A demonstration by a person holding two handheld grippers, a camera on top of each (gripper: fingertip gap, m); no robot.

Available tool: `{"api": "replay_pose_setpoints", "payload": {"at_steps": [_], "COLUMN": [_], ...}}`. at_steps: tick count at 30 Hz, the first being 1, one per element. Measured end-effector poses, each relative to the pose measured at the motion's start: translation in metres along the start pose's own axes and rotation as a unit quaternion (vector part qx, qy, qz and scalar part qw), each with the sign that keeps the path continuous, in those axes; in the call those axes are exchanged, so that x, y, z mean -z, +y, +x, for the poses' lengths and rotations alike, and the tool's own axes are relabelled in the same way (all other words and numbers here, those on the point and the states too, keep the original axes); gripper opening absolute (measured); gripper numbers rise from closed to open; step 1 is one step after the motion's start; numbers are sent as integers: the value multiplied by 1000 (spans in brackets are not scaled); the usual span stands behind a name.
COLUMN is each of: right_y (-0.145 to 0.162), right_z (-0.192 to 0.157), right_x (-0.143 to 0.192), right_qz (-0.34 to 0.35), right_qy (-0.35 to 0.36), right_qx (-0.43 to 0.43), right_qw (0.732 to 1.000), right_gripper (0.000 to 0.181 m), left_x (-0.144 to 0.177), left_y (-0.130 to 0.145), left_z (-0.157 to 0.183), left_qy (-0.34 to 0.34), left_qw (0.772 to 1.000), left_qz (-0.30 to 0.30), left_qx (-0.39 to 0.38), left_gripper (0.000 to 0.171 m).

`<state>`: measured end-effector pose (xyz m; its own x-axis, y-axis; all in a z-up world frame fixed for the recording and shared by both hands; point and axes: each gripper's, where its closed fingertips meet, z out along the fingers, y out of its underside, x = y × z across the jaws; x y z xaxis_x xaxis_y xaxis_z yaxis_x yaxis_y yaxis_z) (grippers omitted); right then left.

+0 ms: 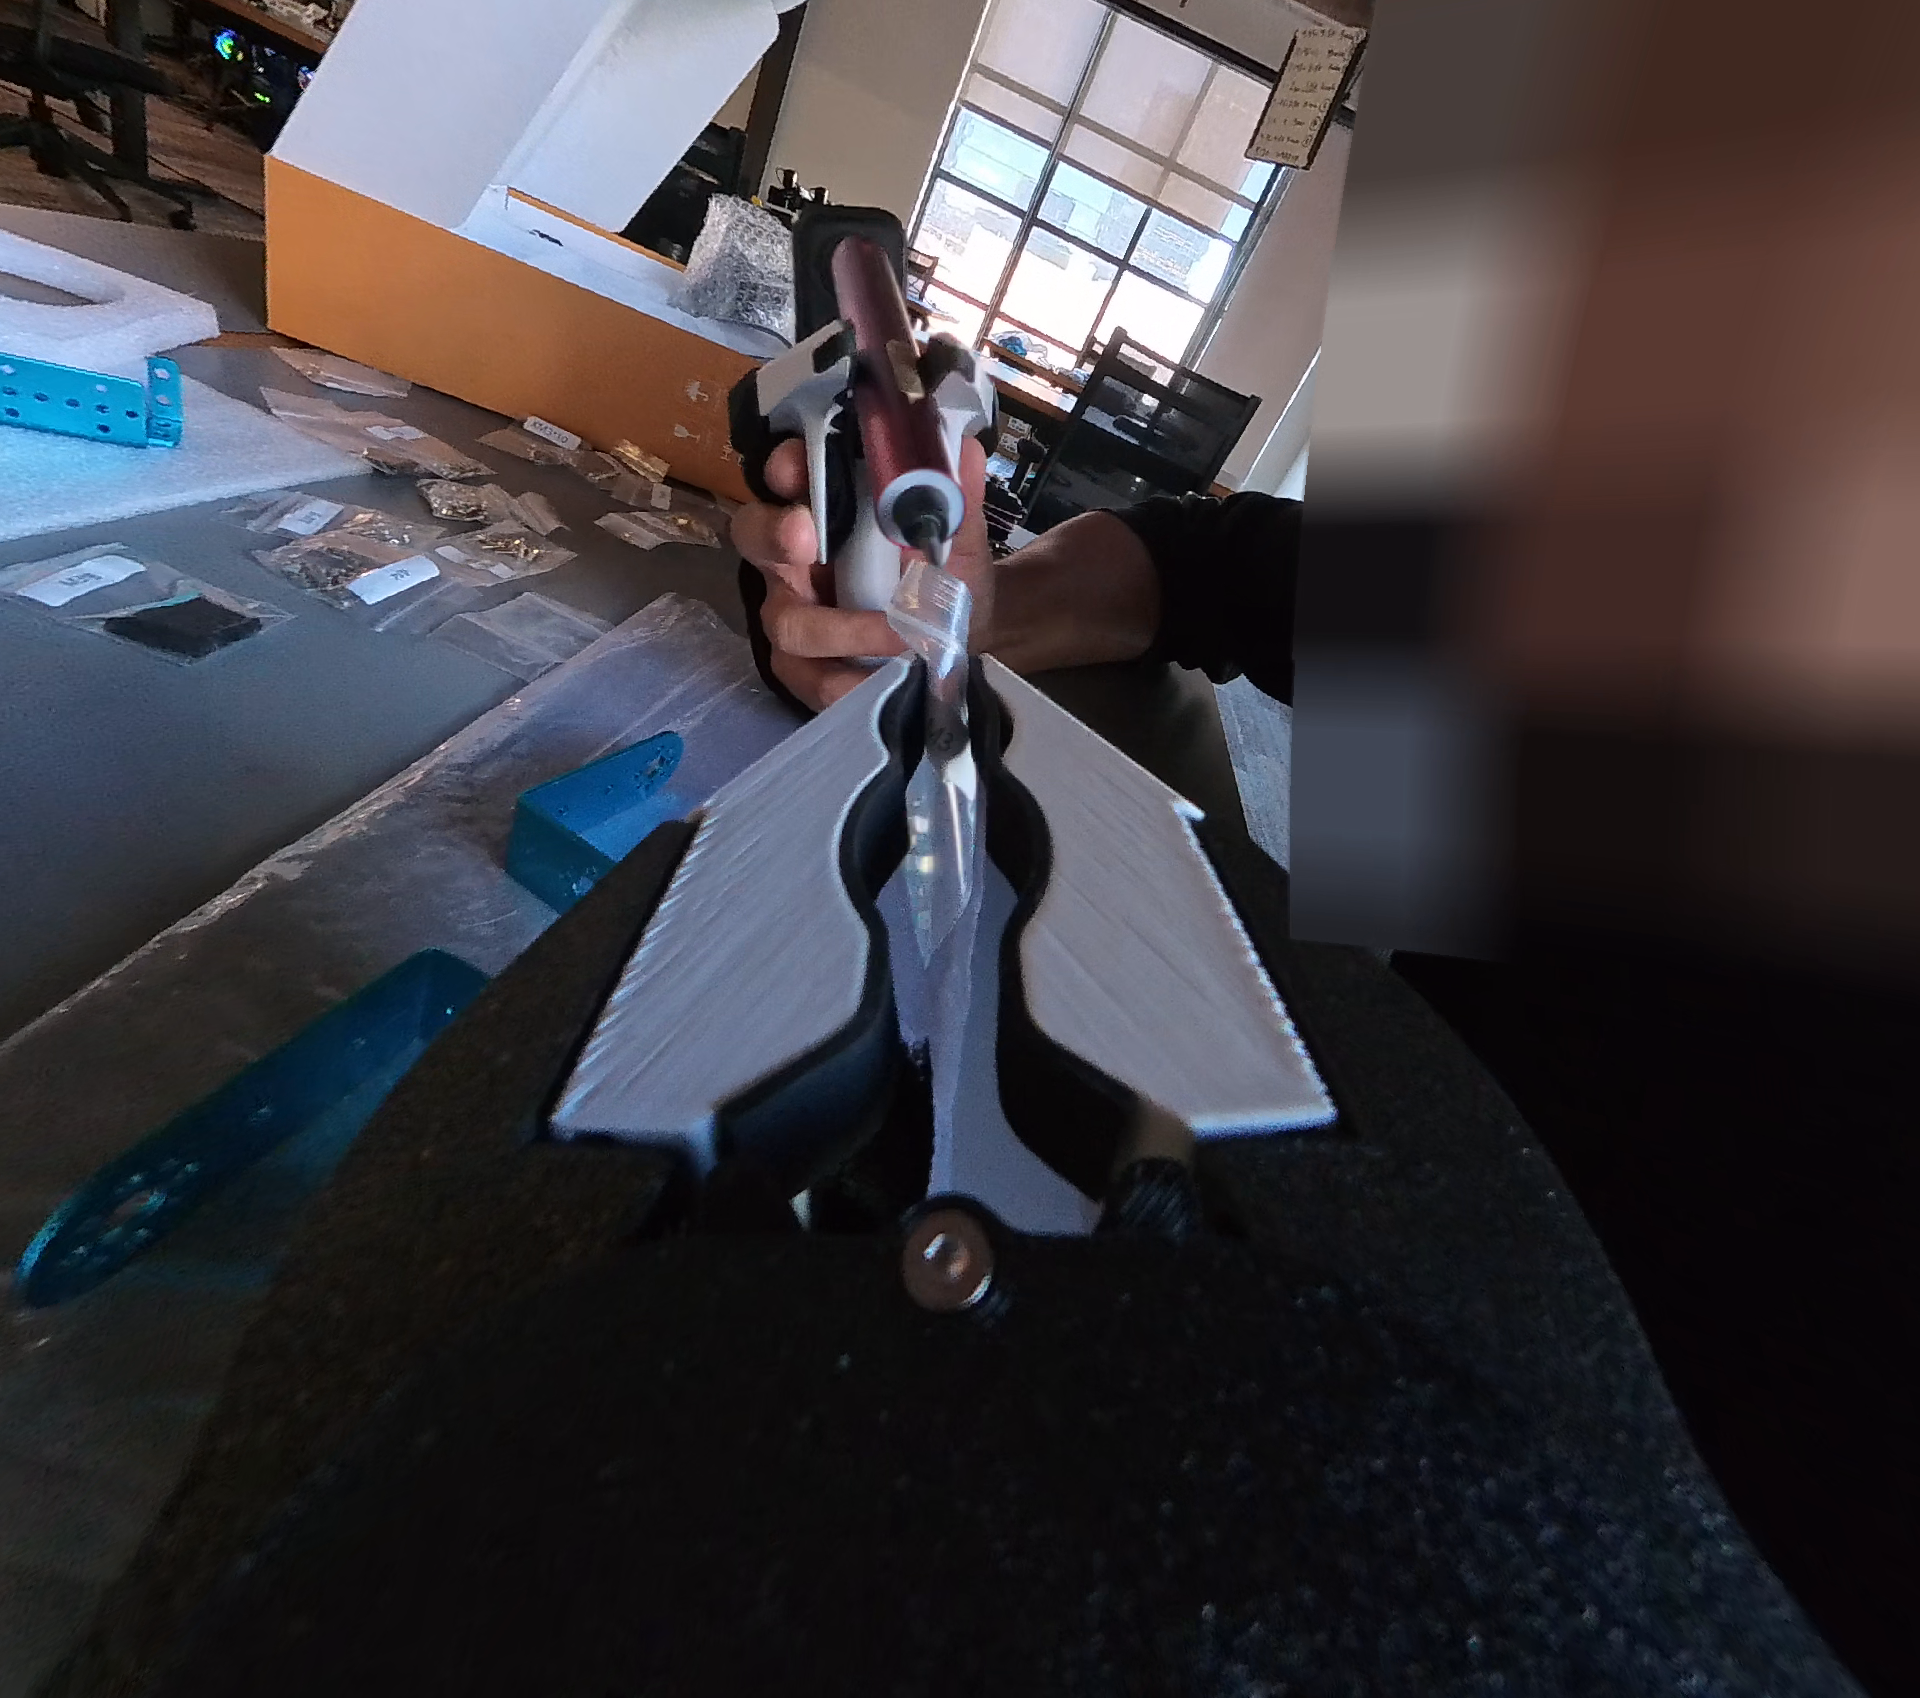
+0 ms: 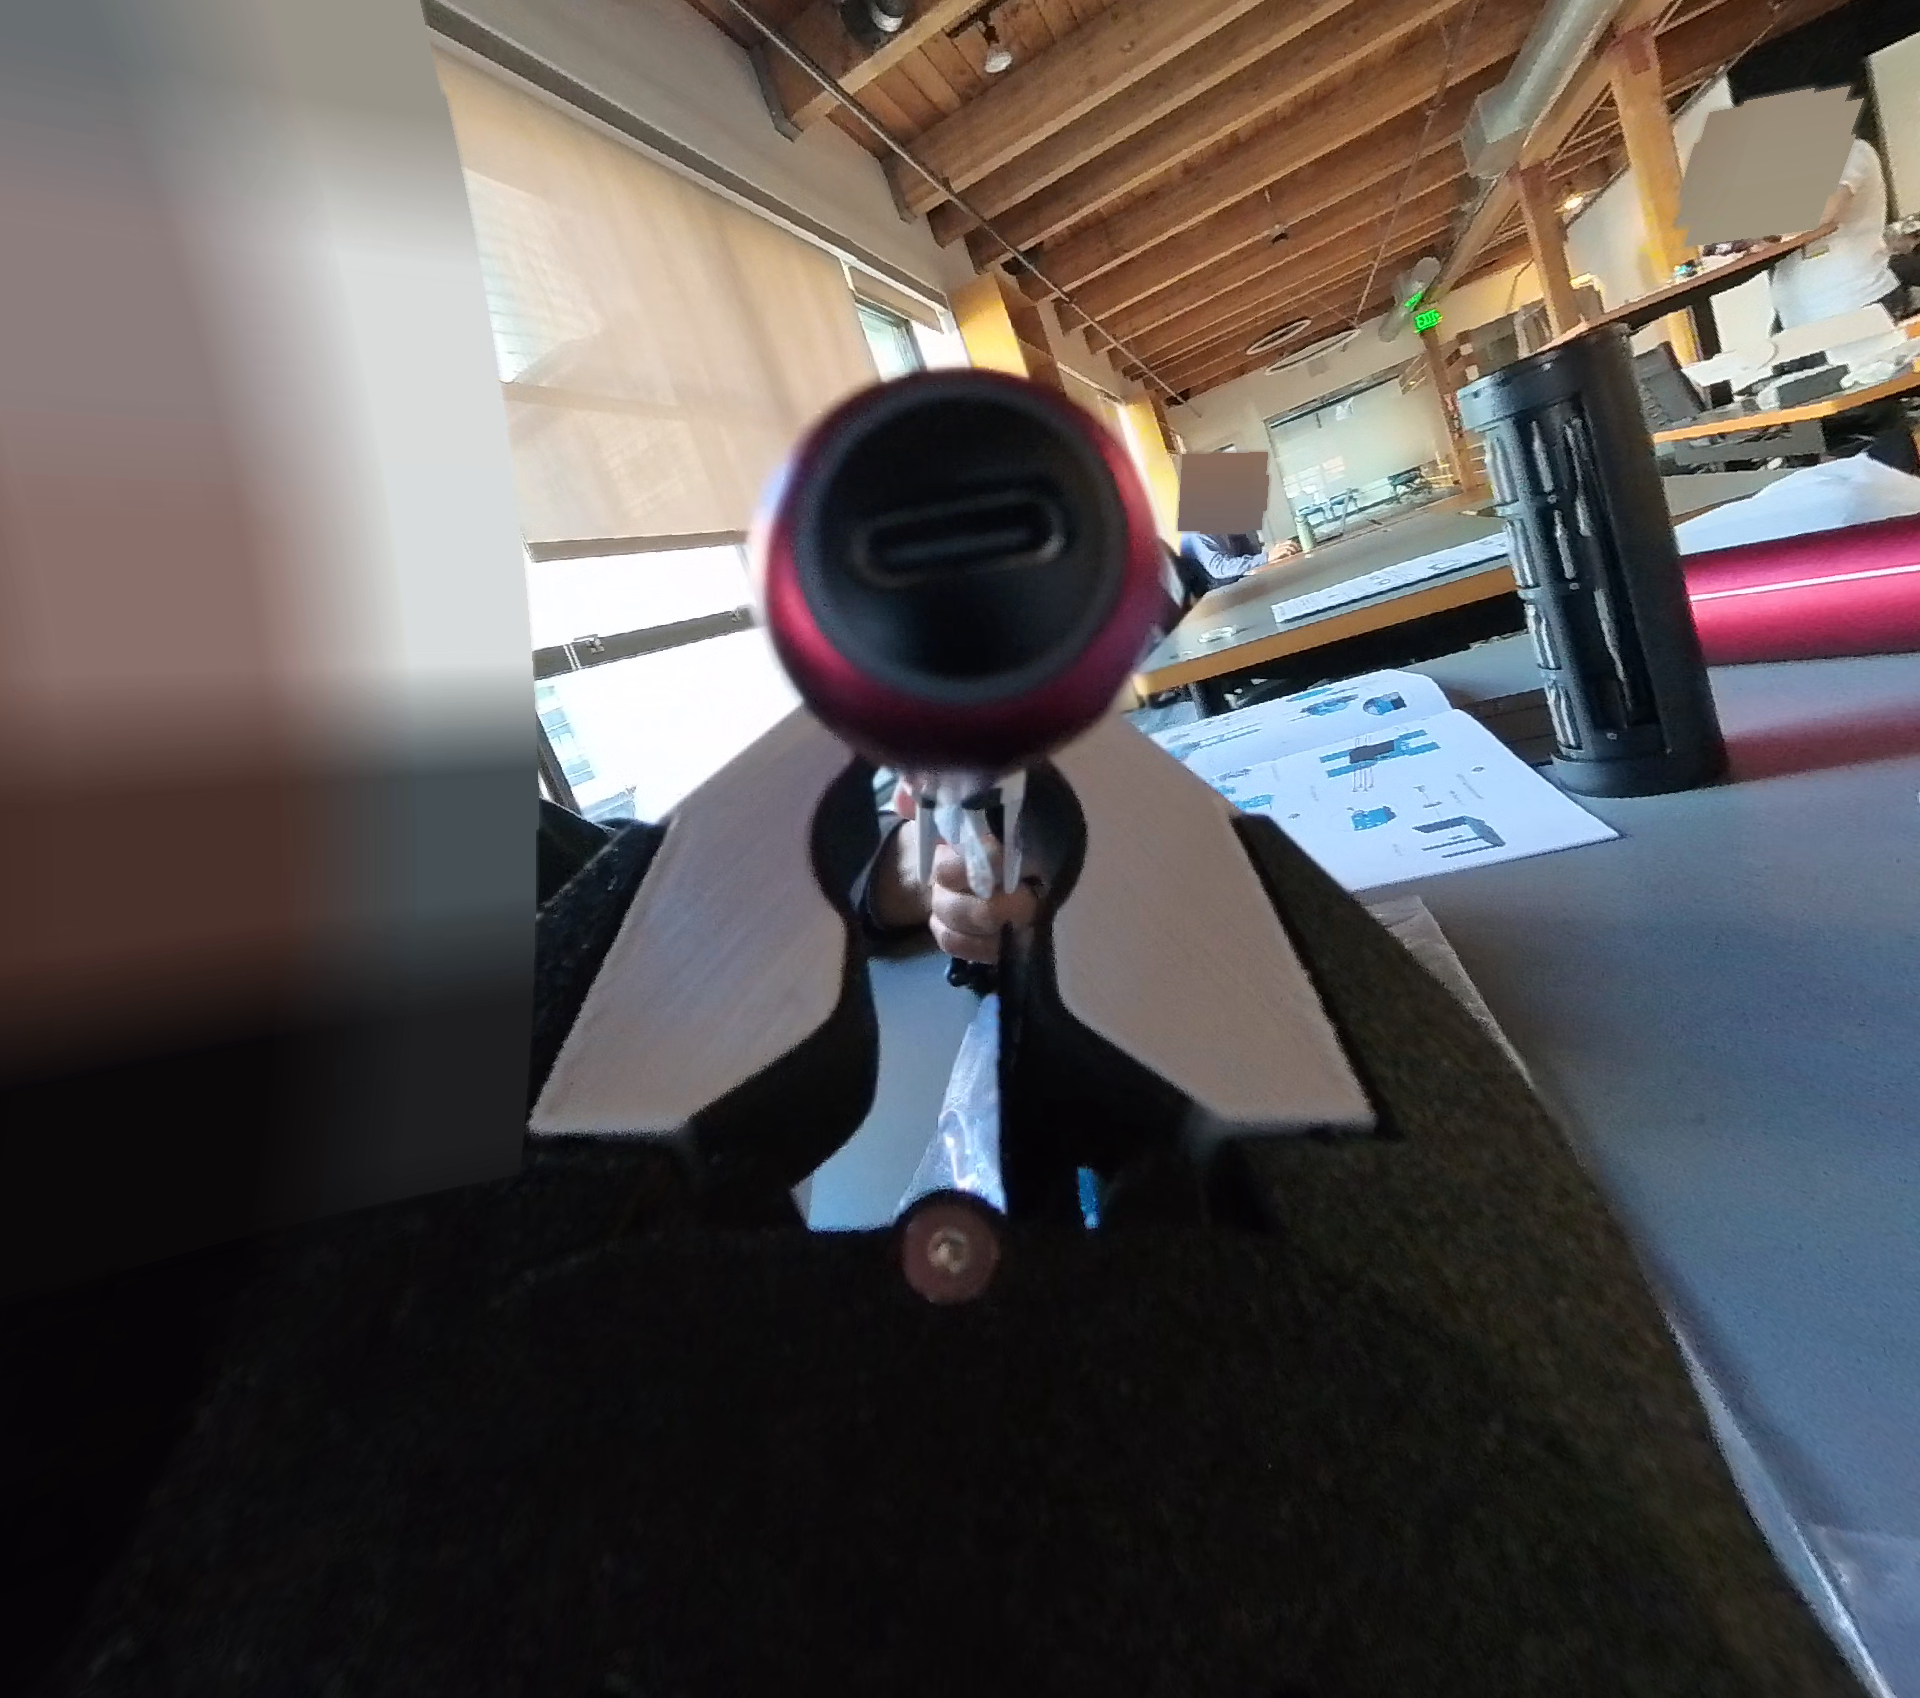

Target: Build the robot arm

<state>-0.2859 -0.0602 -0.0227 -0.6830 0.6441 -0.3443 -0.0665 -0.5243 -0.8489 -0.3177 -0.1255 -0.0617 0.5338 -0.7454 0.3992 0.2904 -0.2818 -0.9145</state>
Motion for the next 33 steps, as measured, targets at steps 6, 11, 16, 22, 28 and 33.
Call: {"api": "replay_pose_setpoints", "payload": {"at_steps": [6, 11, 16, 22, 28, 33], "right_y": [2, 3, 5, 7, 8, 12], "right_z": [-3, -1, -2, -2, -2, -3], "right_x": [-1, -2, -2, -3, -4, -7], "right_qz": [-6, -8, -13, -19, -18, -28], "right_qy": [-7, -2, -6, -7, -5, -5], "right_qx": [0, 4, -2, 0, 3, 12], "right_qw": [1000, 1000, 1000, 1000, 1000, 1000], "right_gripper": [20, 21, 21, 21, 21, 20], "left_x": [0, 0, -1, 0, -3, -11], "left_y": [1, 0, 1, 1, 4, 14], "left_z": [1, 1, 1, 1, 0, -4], "left_qy": [1, 0, 0, 1, -8, -31], "left_qw": [1000, 1000, 1000, 1000, 1000, 998], "left_qz": [-1, -1, -2, -2, -13, -46], "left_qx": [-2, -2, -4, -4, -11, -25], "left_gripper": [6, 6, 7, 7, 7, 11]}}
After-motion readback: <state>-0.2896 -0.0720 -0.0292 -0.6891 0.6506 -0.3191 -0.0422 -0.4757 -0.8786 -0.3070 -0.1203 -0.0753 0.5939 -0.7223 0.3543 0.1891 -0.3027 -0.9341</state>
